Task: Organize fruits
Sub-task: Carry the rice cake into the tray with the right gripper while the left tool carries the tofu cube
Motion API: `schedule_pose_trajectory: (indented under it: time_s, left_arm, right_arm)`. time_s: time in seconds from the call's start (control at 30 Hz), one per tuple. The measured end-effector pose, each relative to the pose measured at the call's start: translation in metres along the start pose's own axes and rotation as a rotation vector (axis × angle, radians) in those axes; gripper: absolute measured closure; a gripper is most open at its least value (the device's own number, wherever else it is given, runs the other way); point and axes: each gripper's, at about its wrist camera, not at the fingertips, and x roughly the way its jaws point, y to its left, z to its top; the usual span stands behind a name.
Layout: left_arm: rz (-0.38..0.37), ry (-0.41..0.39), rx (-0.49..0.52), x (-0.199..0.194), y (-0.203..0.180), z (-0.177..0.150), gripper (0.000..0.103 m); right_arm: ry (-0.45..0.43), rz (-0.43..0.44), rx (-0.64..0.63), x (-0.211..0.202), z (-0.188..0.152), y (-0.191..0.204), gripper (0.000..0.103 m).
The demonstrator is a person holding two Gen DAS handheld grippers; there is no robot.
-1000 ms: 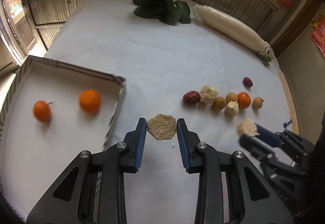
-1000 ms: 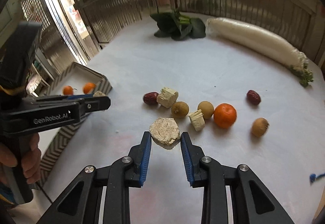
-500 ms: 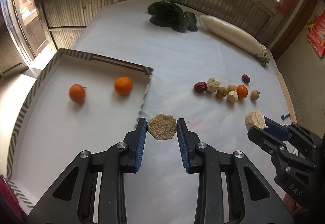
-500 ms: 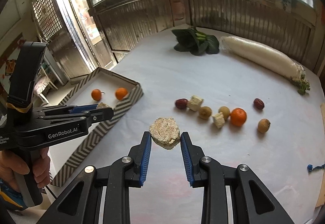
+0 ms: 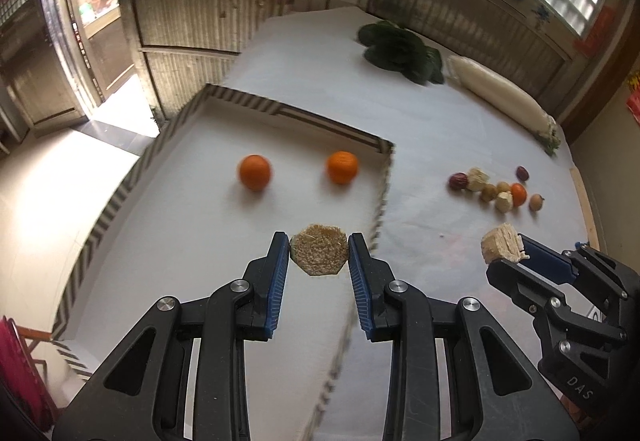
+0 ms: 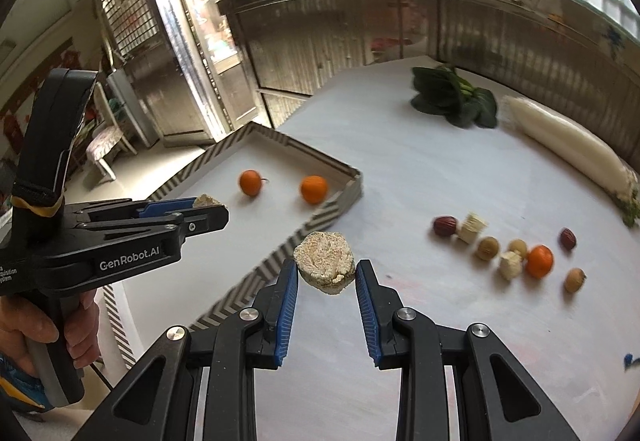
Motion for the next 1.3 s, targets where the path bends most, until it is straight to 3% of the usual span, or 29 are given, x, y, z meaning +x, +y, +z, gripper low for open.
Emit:
schedule_pose_trajectory:
  time_s: [0.6,1.3]
  left_arm:
    - [0.062,0.028,-0.089,0.019,0.061,0.002,0.073]
    - [0.08,0.09,-0.08,0.064,0.062,0.019,0.073]
  right_arm:
    - [0.056,0.048,-0.084,0.037,0.019,0.045,0.074]
    - [0.162,0.046,-0.1,0.111,0.043,0.033,0.074]
